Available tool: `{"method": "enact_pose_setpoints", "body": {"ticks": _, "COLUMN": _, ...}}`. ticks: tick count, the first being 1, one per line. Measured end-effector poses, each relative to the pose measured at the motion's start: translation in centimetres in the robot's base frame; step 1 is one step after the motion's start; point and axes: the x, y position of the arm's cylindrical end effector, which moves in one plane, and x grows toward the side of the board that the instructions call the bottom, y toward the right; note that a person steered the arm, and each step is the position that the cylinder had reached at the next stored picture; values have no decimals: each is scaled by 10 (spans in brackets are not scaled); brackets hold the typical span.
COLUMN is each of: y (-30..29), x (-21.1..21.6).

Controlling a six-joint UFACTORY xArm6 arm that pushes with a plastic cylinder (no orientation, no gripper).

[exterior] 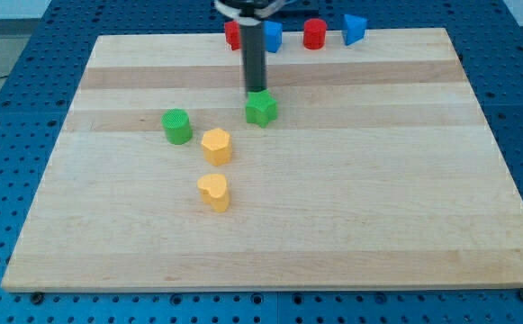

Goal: Move the yellow heart diagonally right of the yellow hexagon

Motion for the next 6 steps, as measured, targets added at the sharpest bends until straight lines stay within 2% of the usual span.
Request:
{"method": "enact_pose_setpoints", "body": {"ticks": 1, "y": 54, "x": 56}}
{"method": "enact_pose_setpoints", "body": {"ticks": 2, "y": 48, "x": 159}}
{"method": "enact_pose_setpoints", "body": {"ticks": 3, "y": -28, "x": 216}}
{"method": "enact_pose_setpoints", "body": {"ticks": 4, "y": -93, "x": 186}}
{"method": "enact_pose_setpoints", "body": {"ticks": 5, "y": -94, "x": 140}}
{"method": "enact_pose_setpoints", "body": {"ticks": 6, "y": -67, "x": 139}}
